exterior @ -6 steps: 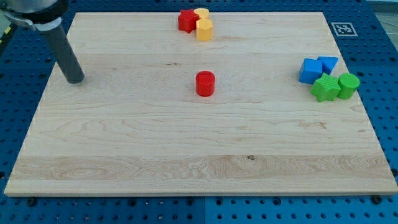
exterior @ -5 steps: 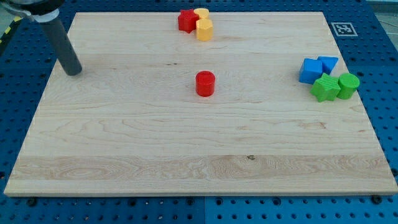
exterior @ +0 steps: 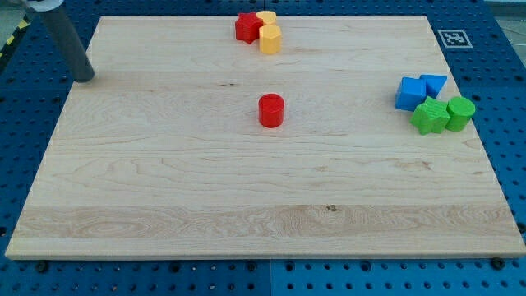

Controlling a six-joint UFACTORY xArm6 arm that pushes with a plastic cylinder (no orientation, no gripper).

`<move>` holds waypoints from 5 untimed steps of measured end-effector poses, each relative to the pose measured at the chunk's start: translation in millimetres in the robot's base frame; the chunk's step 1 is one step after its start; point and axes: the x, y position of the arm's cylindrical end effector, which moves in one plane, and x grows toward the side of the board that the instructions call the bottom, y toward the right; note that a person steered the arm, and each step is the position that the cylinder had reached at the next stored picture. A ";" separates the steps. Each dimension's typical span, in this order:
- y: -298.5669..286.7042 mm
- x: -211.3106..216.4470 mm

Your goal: Move the arm to the top left corner

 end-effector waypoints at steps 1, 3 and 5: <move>-11.5 -1.6; -11.9 -39.9; -10.9 -116.3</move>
